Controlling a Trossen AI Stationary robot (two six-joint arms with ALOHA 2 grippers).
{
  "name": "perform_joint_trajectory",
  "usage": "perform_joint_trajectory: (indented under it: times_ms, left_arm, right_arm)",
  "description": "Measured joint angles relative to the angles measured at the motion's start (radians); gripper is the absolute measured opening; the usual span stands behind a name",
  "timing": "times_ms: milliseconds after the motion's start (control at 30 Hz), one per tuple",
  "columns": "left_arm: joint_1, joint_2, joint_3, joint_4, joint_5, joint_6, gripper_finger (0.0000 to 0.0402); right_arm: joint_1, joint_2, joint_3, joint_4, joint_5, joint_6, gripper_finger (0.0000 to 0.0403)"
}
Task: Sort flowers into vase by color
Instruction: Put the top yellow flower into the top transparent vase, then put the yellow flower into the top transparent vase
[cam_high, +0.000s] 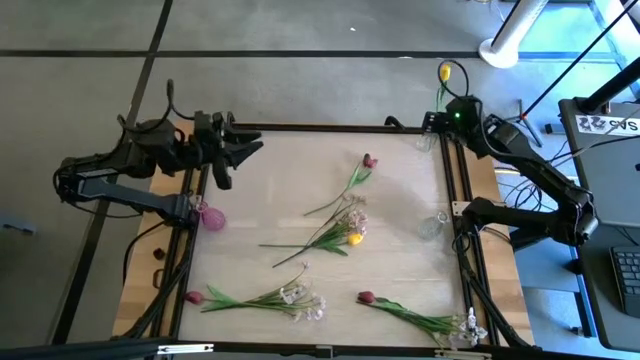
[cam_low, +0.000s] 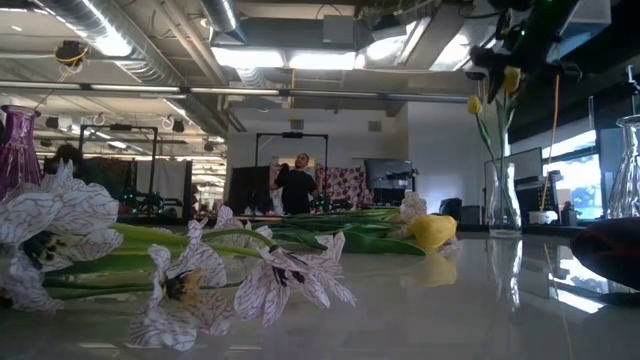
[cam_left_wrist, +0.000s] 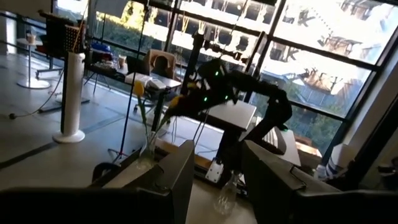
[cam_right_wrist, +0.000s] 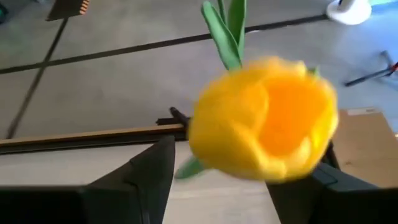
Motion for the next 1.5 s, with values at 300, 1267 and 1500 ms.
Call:
perform_joint_trajectory:
  times_ms: [300,1267,1500]
  left_arm:
    - [0.0,0.0,0.0,-0.076,-0.006,-0.019,0.0131]
    - [-0.14,0.267,0.0,-0.266,0.163,0.051,0.0129]
    - [-0.278,0.374,0.0,-0.462,0.056,-0.039,0.0115]
  right_arm:
    - [0.0,0.064,0.222,-0.316,-0.152,0.071,0.023]
    - [0.986,0.37,0.287,-0.173,-0.161,0.833,0.0214]
    - [1.08,0.529,0.287,0.058,-0.167,0.952,0.0229]
